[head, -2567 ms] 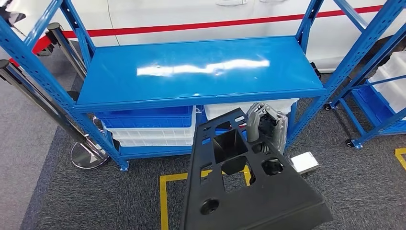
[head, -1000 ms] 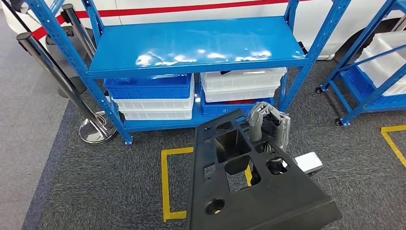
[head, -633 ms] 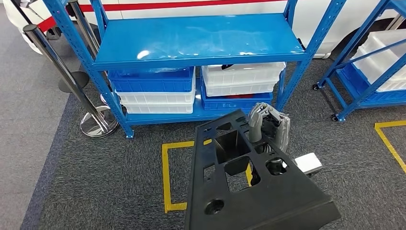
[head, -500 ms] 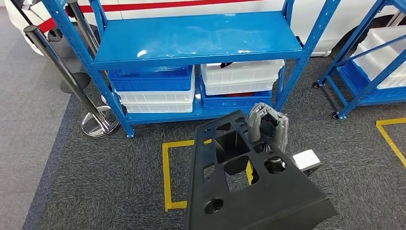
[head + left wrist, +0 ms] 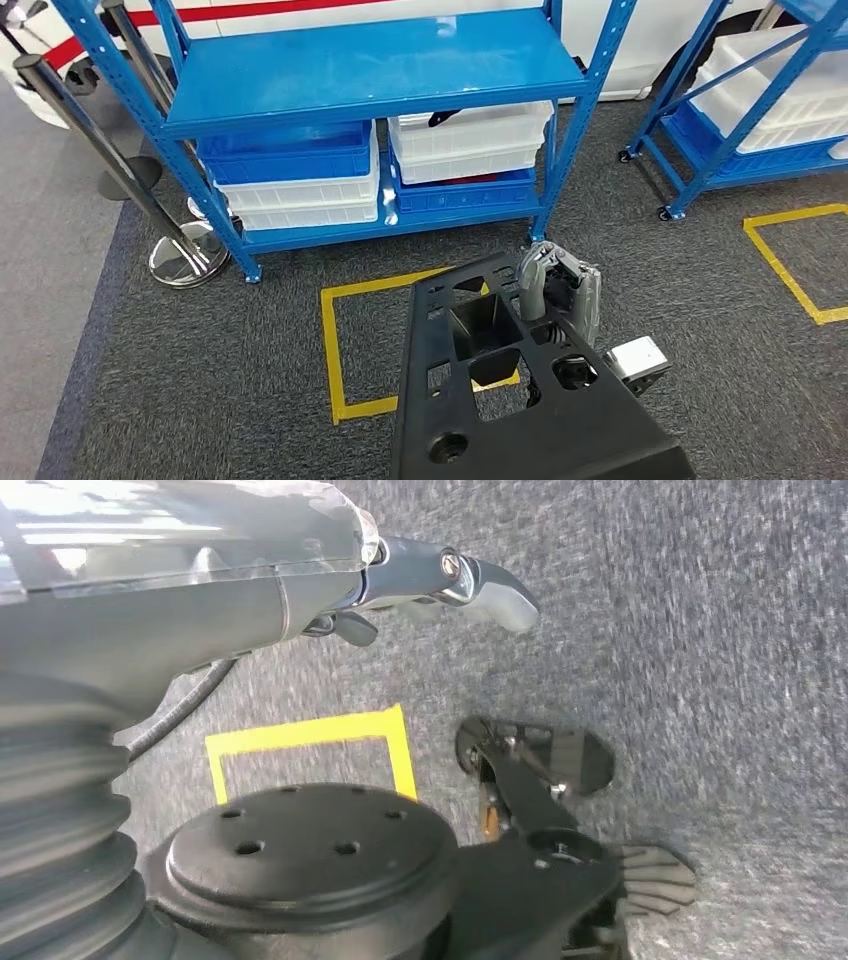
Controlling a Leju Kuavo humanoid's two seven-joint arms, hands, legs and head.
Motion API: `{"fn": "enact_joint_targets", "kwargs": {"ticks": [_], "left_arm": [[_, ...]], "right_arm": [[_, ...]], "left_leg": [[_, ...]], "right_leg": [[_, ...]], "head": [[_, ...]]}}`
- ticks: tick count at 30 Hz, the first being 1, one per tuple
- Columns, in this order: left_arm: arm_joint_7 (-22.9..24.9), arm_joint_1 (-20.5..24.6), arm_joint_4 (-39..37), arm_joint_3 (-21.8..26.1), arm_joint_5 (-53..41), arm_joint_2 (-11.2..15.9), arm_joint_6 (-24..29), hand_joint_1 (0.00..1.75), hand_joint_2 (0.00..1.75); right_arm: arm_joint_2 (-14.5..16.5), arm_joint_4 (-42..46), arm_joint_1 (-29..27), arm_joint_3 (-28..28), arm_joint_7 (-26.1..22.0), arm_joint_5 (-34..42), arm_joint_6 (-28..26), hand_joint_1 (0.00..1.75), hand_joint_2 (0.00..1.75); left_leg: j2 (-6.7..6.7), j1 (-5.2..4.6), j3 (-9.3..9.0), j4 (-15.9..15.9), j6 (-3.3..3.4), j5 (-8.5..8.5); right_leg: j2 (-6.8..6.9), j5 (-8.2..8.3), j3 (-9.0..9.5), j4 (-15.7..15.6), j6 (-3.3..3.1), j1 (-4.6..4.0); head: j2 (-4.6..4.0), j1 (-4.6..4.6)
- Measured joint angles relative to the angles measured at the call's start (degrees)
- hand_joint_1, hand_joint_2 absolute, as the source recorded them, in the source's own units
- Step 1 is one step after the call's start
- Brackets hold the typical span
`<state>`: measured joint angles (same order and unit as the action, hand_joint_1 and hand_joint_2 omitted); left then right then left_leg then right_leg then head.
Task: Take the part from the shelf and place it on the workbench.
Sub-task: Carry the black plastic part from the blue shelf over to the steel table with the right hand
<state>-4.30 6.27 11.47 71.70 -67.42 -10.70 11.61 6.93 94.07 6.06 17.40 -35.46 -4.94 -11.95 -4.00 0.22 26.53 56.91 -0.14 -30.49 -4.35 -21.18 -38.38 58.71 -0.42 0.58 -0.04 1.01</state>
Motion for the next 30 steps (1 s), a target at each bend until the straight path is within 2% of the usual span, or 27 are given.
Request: {"fn": "enact_joint_targets", "kwargs": {"ticks": [2, 3, 4, 5, 7, 8, 9, 10, 11, 12, 13, 14, 15, 17, 18, 19, 21, 22, 23, 24, 25, 26, 28, 29, 30], "left_arm": [[-0.04, -0.01, 0.00, 0.01, 0.42, 0.08, 0.51, 0.00, 1.75], [-0.08, 0.02, 0.00, 0.01, 0.58, 0.12, 0.66, 0.00, 1.75], [-0.10, 0.00, 0.00, 0.01, 0.69, 0.17, 0.72, 0.00, 1.75], [-0.13, -0.06, 0.00, 0.01, 0.75, 0.22, 0.73, 0.00, 1.75], [-0.14, -0.34, 0.00, 0.02, 0.75, 0.34, 0.75, 0.00, 1.75], [-0.14, -0.46, 0.00, 0.03, 0.75, 0.39, 0.75, 0.00, 1.75], [-0.14, -0.52, 0.00, 0.03, 0.75, 0.42, 0.76, 0.00, 1.75], [-0.14, -0.54, 0.00, 0.02, 0.75, 0.43, 0.76, 0.00, 1.75], [-0.14, -0.52, 0.00, 0.02, 0.75, 0.43, 0.76, 0.00, 1.75], [-0.14, -0.50, 0.00, 0.01, 0.75, 0.45, 0.76, 0.00, 1.75], [-0.14, -0.47, 0.00, 0.01, 0.75, 0.47, 0.76, 0.00, 1.75], [-0.14, -0.42, 0.00, 0.01, 0.75, 0.49, 0.76, 0.00, 1.75], [-0.14, -0.39, 0.00, 0.01, 0.75, 0.51, 0.78, 0.00, 1.75], [-0.14, -0.28, 0.00, 0.01, 0.76, 0.52, 0.80, 0.00, 1.75], [-0.14, -0.25, 0.00, 0.01, 0.76, 0.53, 0.81, 0.00, 1.75], [-0.14, -0.24, 0.00, 0.01, 0.76, 0.54, 0.82, 0.00, 1.75], [-0.14, -0.34, 0.00, 0.01, 0.75, 0.57, 0.82, 0.00, 1.75], [-0.14, -0.44, 0.00, 0.02, 0.78, 0.57, 0.82, 0.00, 1.75], [-0.16, -0.49, 0.00, 0.02, 0.79, 0.58, 0.82, 0.00, 1.75], [-0.19, -0.49, 0.00, 0.02, 0.80, 0.59, 0.82, 0.00, 1.75], [-0.20, -0.46, 0.00, 0.02, 0.81, 0.59, 0.82, 0.00, 1.75], [-0.22, -0.43, 0.00, 0.02, 0.80, 0.59, 0.82, 0.00, 1.75], [-0.20, -0.51, 0.00, 0.01, 0.78, 0.66, 0.83, 0.00, 1.75], [-0.19, -0.56, 0.00, 0.01, 0.77, 0.71, 0.85, 0.00, 1.75], [-0.18, -0.56, 0.00, 0.01, 0.76, 0.75, 0.86, 0.00, 1.75]], "right_arm": [[-0.01, -0.01, -0.11, -0.13, -0.03, 0.48, 0.43, 1.64, 1.75], [-0.02, -0.01, -0.12, -0.25, -0.05, 0.63, 0.63, 1.64, 1.75], [-0.02, -0.02, -0.12, -0.36, -0.05, 0.71, 0.77, 1.64, 1.75], [-0.02, -0.03, -0.12, -0.45, -0.06, 0.73, 0.83, 1.64, 1.75], [-0.02, -0.07, -0.16, -0.51, -0.06, 0.74, 0.86, 1.64, 1.75], [-0.03, -0.09, -0.21, -0.52, -0.06, 0.74, 0.86, 1.64, 1.75], [-0.03, -0.11, -0.26, -0.54, -0.06, 0.74, 0.86, 1.64, 1.75], [-0.03, -0.13, -0.28, -0.56, -0.06, 0.74, 0.86, 1.64, 1.75], [-0.03, -0.13, -0.29, -0.56, -0.06, 0.74, 0.86, 1.64, 1.75], [-0.03, -0.13, -0.26, -0.57, -0.06, 0.74, 0.86, 1.64, 1.75], [-0.02, -0.13, -0.23, -0.58, -0.07, 0.74, 0.86, 1.64, 1.75], [-0.02, -0.13, -0.20, -0.59, -0.07, 0.74, 0.86, 1.64, 1.75], [-0.02, -0.13, -0.20, -0.61, -0.07, 0.74, 0.85, 1.64, 1.75], [-0.02, -0.13, -0.25, -0.64, -0.08, 0.74, 0.84, 1.64, 1.75], [-0.02, -0.11, -0.25, -0.66, -0.08, 0.74, 0.84, 1.64, 1.75], [0.01, -0.11, -0.21, -0.68, -0.08, 0.74, 0.85, 1.64, 1.75], [0.06, -0.10, -0.15, -0.72, -0.08, 0.74, 0.86, 1.64, 1.75], [0.08, -0.11, -0.17, -0.72, -0.08, 0.74, 0.86, 1.64, 1.75], [0.09, -0.12, -0.22, -0.72, -0.08, 0.74, 0.86, 1.64, 1.75], [0.09, -0.13, -0.27, -0.72, -0.08, 0.74, 0.86, 1.64, 1.75], [0.09, -0.13, -0.32, -0.72, -0.08, 0.74, 0.86, 1.64, 1.75], [0.09, -0.13, -0.34, -0.73, -0.08, 0.74, 0.86, 1.64, 1.75], [0.09, -0.13, -0.29, -0.74, -0.08, 0.74, 0.86, 1.64, 1.75], [0.10, -0.13, -0.26, -0.75, -0.08, 0.74, 0.86, 1.64, 1.75], [0.11, -0.13, -0.24, -0.75, -0.08, 0.74, 0.86, 1.64, 1.75]], "left_leg": [[1.14, 0.03, 0.06, -0.71, 0.42, 0.51], [1.87, 0.12, 0.23, -0.86, 0.82, 0.97], [2.63, 0.23, 0.51, -1.05, 1.19, 1.46], [3.41, 0.30, 0.88, -1.14, 1.46, 1.90], [4.96, 0.23, 1.80, -1.02, 1.60, 2.55], [5.72, 0.22, 2.24, -0.91, 1.53, 2.81], [6.49, 0.23, 2.63, -0.77, 1.42, 3.00], [7.20, 0.24, 2.97, -0.59, 1.30, 3.12], [7.86, 0.26, 3.20, -0.35, 1.15, 3.13], [8.44, 0.19, 3.37, -0.09, 0.94, 3.07], [8.94, 0.04, 3.47, 0.20, 0.66, 2.94], [9.39, -0.13, 3.52, 0.42, 0.32, 2.83], [9.82, -0.30, 3.54, 0.52, -0.04, 2.78], [10.64, -0.32, 3.57, 0.61, -0.70, 2.68], [10.21, -0.20, 3.72, 1.02, -1.03, 2.22], [9.10, -0.02, 4.26, 2.34, -1.28, 1.11], [5.97, 0.23, 6.89, 8.59, -1.61, -2.78], [5.01, 0.27, 8.68, 12.69, -1.65, -4.72], [4.58, 0.27, 10.09, 15.93, -1.65, -5.84], [4.42, 0.27, 10.65, 17.33, -1.59, -5.81], [4.31, 0.27, 10.10, 16.36, -1.44, -4.61], [3.95, 0.27, 8.58, 13.29, -1.22, -2.57], [1.54, 0.33, 5.04, 5.51, -0.59, 1.01], [0.37, 0.34, 3.88, 2.86, -0.35, 1.80], [-0.45, 0.31, 3.41, 1.58, -0.17, 1.92]], "right_leg": [[-0.61, 0.79, -0.19, -0.21, 0.78, 0.07], [-0.03, 0.34, -0.56, 0.27, 1.02, 0.04], [0.97, -1.05, -1.33, 1.88, 1.22, 0.02], [2.24, -3.21, -2.51, 4.75, 1.34, 0.11], [3.57, -7.90, -5.41, 12.60, 1.78, 0.29], [3.77, -9.11, -6.16, 15.40, 2.01, 0.43], [3.96, -9.30, -5.84, 16.25, 2.18, 0.57], [4.27, -8.50, -4.22, 14.66, 2.29, 0.70], [4.96, -7.14, -1.54, 11.07, 2.31, 0.79], [6.38, -6.25, 1.27, 6.88, 2.21, 0.71], [7.50, -5.56, 3.40, 3.44, 1.85, 0.55], [8.32, -5.37, 4.58, 1.34, 1.42, 0.33], [8.60, -5.56, 4.75, 0.66, 0.93, 0.11], [7.36, -5.21, 4.38, 0.61, 0.06, 0.06], [6.81, -4.99, 4.26, 0.48, -0.35, 0.13], [6.24, -4.75, 4.13, 0.33, -0.75, 0.22], [5.05, -4.36, 3.78, 0.21, -1.35, 0.21], [4.35, -4.21, 3.55, 0.23, -1.52, 0.12], [3.62, -4.10, 3.38, 0.27, -1.62, 0.01], [2.86, -4.00, 3.26, 0.32, -1.64, -0.08], [2.10, -3.91, 3.22, 0.38, -1.61, -0.15], [1.33, -3.85, 3.23, 0.46, -1.53, -0.19], [-0.08, -3.67, 3.12, 0.70, -1.25, -0.24], [-0.70, -3.50, 2.87, 0.82, -0.96, -0.19], [-1.29, -3.28, 2.54, 0.88, -0.60, -0.08]], "head": [[-0.01, 0.01], [-0.01, -0.03], [-0.01, -0.13], [0.00, -0.21], [0.00, -0.33], [0.00, -0.34], [0.00, -0.33], [0.00, -0.33], [0.00, -0.33], [0.00, -0.34], [0.00, -0.30], [0.00, -0.26], [0.00, -0.20], [-0.01, -0.14], [-0.01, -0.14], [0.00, -0.13], [-0.01, -0.10], [-0.01, -0.09], [-0.01, -0.09], [0.00, -0.09], [0.00, -0.09], [0.00, -0.09], [0.00, -0.13], [0.00, -0.12], [0.00, -0.13]]}}
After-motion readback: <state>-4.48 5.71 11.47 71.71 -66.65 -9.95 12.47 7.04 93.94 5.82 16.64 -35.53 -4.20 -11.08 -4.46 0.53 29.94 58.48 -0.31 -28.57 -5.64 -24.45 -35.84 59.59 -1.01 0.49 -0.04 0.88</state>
